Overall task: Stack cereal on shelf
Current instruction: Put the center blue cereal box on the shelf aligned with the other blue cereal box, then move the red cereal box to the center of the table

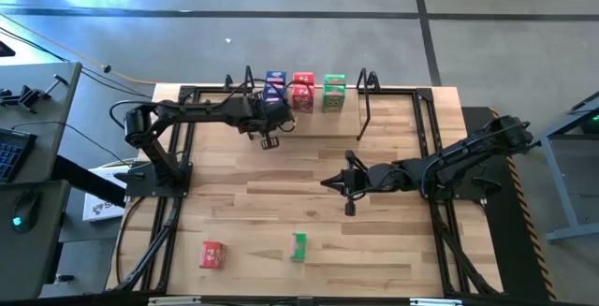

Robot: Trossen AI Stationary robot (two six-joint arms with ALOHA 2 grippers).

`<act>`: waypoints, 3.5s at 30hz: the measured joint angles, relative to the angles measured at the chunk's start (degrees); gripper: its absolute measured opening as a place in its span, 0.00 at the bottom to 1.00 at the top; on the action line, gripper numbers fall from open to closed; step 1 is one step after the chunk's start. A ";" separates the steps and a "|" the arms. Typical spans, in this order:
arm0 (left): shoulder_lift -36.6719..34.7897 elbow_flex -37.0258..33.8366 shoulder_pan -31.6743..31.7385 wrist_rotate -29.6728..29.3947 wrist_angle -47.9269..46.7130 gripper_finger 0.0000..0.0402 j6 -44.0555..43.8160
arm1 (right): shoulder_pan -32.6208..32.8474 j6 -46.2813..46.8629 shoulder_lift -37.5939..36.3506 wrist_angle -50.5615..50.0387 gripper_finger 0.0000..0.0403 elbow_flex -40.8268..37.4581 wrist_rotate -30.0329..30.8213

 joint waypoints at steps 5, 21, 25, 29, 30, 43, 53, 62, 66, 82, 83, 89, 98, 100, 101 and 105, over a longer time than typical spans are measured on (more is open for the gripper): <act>0.00 -0.01 1.20 -0.05 0.95 0.09 0.05 | 0.00 0.00 0.00 -0.18 0.00 0.00 0.00; -7.65 0.01 -2.32 5.64 -4.00 0.09 -4.43 | -0.02 -0.21 0.00 -1.24 0.00 0.00 0.00; -12.30 0.05 -7.01 13.37 -8.42 0.09 -10.30 | -0.02 -0.52 0.00 -0.16 0.00 -1.24 0.00; -13.86 0.05 -12.46 23.09 -12.77 0.09 -19.31 | -0.05 -2.23 0.00 8.05 0.00 -5.38 0.00; -13.86 0.05 -13.91 24.75 -13.25 0.09 -21.84 | -0.12 -2.58 0.00 10.30 0.00 -6.30 -0.02; -13.84 0.05 -36.43 36.72 -20.11 0.14 -45.52 | -0.42 -3.91 0.00 17.00 0.00 -8.61 -4.31; -13.84 0.05 -49.28 44.23 -20.29 0.45 -74.70 | -0.42 -3.75 0.00 16.00 0.00 -8.59 -4.33; -13.81 0.05 -58.52 40.67 -17.23 0.64 -106.20 | -0.43 -3.48 0.00 14.64 0.00 -8.57 -5.67; -13.79 0.03 -61.41 36.95 -16.90 0.68 -116.23 | -0.41 -3.48 0.00 14.58 0.00 -8.57 -7.04; -8.92 -0.01 -67.96 29.46 -15.62 0.70 -134.03 | -0.39 -2.82 -0.02 14.62 0.00 -8.55 -7.54; -8.56 -0.01 -68.24 29.59 -15.62 0.70 -134.58 | -0.39 -2.82 -0.02 14.64 0.00 -8.55 -7.54; -7.75 -0.01 -69.01 29.40 -13.52 0.70 -135.29 | -0.39 -2.81 -0.02 14.67 0.00 -8.55 -7.54; -4.00 -0.03 -70.93 29.55 -10.80 0.70 -138.40 | -0.39 -2.64 -0.02 14.72 0.00 -8.52 -7.53; -3.48 0.01 -70.93 29.47 -10.63 0.70 -138.81 | -0.39 -2.50 -0.02 14.73 0.00 -8.52 -7.54; -3.20 -0.01 -70.91 29.46 -10.80 0.70 -138.98 | -0.39 -2.41 -0.02 14.73 0.00 -8.52 -7.53; -3.04 -0.01 -70.91 29.32 -12.14 0.68 -139.06 | -0.39 -2.40 -0.02 14.69 0.00 -8.52 -7.52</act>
